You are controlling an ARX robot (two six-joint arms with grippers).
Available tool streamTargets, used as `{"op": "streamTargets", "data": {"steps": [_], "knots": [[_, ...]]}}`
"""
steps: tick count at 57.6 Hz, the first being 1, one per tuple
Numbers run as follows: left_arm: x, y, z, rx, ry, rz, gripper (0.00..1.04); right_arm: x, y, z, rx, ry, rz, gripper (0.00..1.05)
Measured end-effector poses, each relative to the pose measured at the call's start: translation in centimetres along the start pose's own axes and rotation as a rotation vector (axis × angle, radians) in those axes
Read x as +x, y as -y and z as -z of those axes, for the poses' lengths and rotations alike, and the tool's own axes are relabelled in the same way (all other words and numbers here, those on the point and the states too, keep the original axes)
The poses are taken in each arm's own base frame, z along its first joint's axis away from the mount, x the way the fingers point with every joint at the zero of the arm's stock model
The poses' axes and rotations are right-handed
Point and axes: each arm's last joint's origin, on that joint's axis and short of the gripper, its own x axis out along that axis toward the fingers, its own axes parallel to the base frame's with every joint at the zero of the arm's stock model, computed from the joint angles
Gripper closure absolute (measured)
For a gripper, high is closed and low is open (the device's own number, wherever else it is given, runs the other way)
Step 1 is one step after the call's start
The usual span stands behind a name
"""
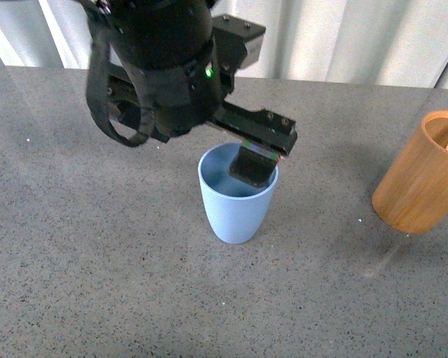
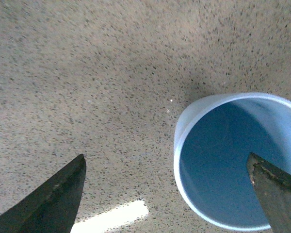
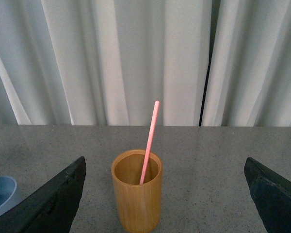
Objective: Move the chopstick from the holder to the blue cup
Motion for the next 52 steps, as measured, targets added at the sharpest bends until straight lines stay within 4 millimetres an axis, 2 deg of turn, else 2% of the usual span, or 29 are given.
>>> {"op": "streamTargets", "data": {"steps": [3,9,16,21,26,31,35,39,45,52], "knots": [[-0.9,-0.5,-0.1,-0.013,0.021,-0.004,0.07,0.0,0.0,0.0,0.000,0.000,0.000,0.10],[-3.9,-2.4,0.1,-0.078,0.118,-0.008,0.07,0.0,0.0,0.0,0.000,0.000,0.000,0.10],[-8.4,-5.0,1.9,-0.232,0.433,-0.131,0.07,0.0,0.0,0.0,0.000,0.000,0.000,0.10],[-10.5,-5.6,2.4,-0.279,0.539,-0.154,0.07,0.0,0.0,0.0,0.000,0.000,0.000,0.10],[-11.3,-5.8,2.4,-0.294,0.568,-0.153,0.07,0.0,0.0,0.0,0.000,0.000,-0.001,0.10],[-10.7,-5.7,2.6,-0.294,0.556,-0.162,0.07,0.0,0.0,0.0,0.000,0.000,-0.001,0.10],[-9.3,-5.9,3.7,-0.313,0.721,-0.280,0.19,0.0,0.0,0.0,0.000,0.000,0.000,0.10],[-8.9,-6.2,5.6,-0.329,0.865,-0.299,0.30,0.0,0.0,0.0,0.000,0.000,0.000,0.10],[-9.8,-7.2,8.8,-0.357,1.030,-0.326,0.48,0.0,0.0,0.0,0.000,0.000,0.001,0.10],[-10.6,-8.1,11.7,-0.371,1.077,-0.348,0.67,0.0,0.0,0.0,0.000,0.000,-0.001,0.10]]}}
